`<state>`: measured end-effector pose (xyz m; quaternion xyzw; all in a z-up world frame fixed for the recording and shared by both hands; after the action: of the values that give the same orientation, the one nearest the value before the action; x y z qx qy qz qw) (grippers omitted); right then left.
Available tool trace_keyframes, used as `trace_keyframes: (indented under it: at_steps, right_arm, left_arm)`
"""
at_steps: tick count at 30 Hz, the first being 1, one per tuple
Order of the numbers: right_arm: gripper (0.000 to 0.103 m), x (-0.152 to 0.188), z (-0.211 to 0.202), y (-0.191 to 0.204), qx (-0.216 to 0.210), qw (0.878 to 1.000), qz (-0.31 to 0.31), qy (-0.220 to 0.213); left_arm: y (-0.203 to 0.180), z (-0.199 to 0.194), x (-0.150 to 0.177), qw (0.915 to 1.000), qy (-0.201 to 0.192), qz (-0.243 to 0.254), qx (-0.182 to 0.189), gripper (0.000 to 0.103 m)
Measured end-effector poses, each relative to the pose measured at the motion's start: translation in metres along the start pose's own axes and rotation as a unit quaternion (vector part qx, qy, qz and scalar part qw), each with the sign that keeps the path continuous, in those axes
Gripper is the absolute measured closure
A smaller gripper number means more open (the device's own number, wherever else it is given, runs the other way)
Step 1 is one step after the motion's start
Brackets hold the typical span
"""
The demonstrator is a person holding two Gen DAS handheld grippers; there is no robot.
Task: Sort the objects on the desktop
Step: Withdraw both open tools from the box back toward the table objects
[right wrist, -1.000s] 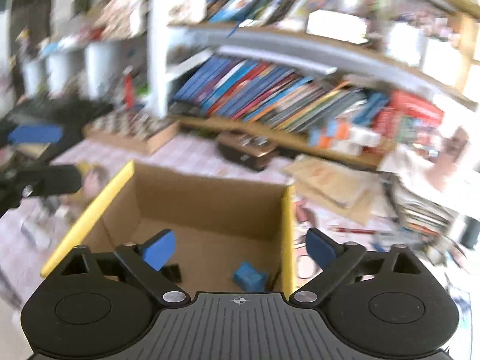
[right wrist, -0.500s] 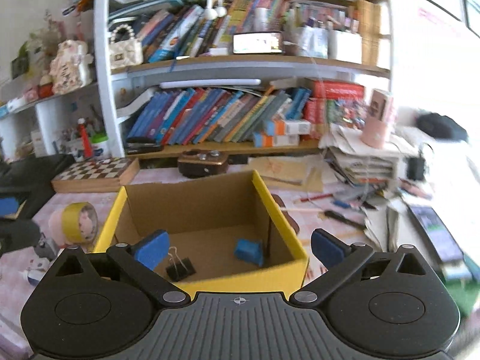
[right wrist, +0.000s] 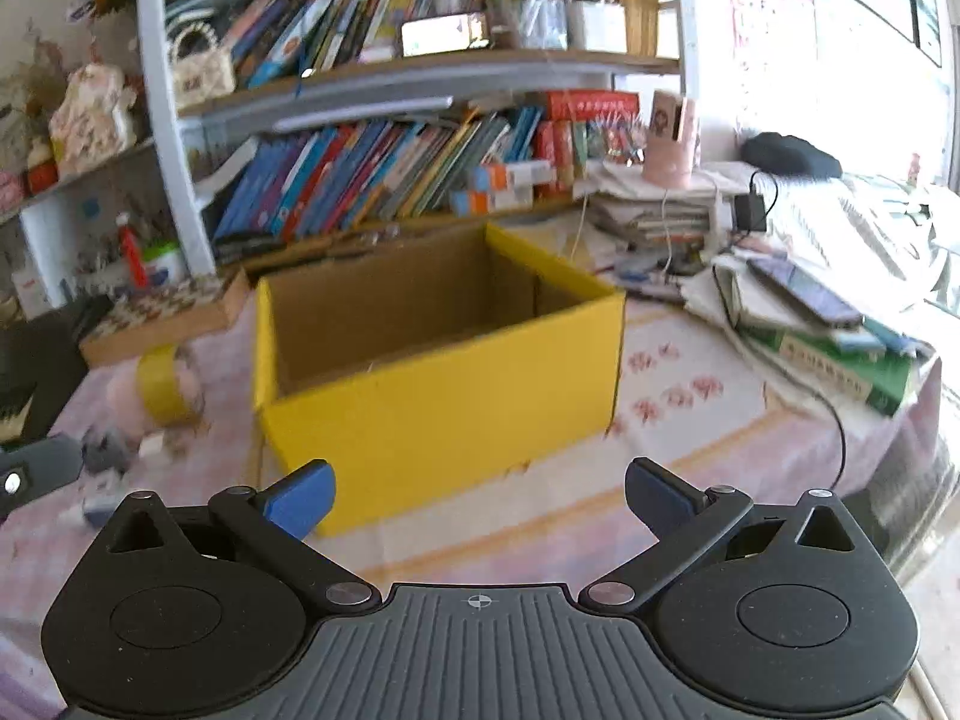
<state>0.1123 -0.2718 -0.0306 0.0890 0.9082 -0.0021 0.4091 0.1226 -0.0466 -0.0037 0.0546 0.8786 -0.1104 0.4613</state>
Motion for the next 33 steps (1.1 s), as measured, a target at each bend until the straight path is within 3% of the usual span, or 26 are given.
trace_keyframes:
  at_steps: [6, 15, 26, 33]
  right_arm:
    - [0.000, 0.022, -0.014, 0.024, 0.013, 1.000, -0.016, 0.013]
    - [0.000, 0.045, -0.019, 0.058, -0.007, 0.999, -0.029, 0.039]
    - [0.000, 0.051, -0.022, 0.110, -0.062, 0.993, -0.090, 0.046]
    - [0.000, 0.046, -0.022, 0.139, -0.073, 0.989, -0.125, 0.019]
  left_arm:
    - [0.014, -0.021, 0.021, 0.9995, 0.019, 0.009, -0.022, 0.000]
    - [0.040, -0.041, 0.042, 0.9980, 0.047, 0.023, -0.037, 0.000]
    - [0.061, -0.070, 0.050, 0.9983, 0.027, 0.038, -0.035, 0.000]
    - [0.092, -0.074, 0.048, 0.9967, 0.029, -0.011, -0.075, 0.000]
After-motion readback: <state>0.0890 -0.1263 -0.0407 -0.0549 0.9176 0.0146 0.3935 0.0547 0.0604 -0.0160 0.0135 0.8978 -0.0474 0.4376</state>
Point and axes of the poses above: each gripper's, at about its wrist camera, not at the fingertips, and z roughly the way its jaws point, y to its left, x to its underside, the point moved 3 cm from there along z, roughly the way its jaws point, and after that the axes turned 7 degrees about y, right-handed, at the moved point
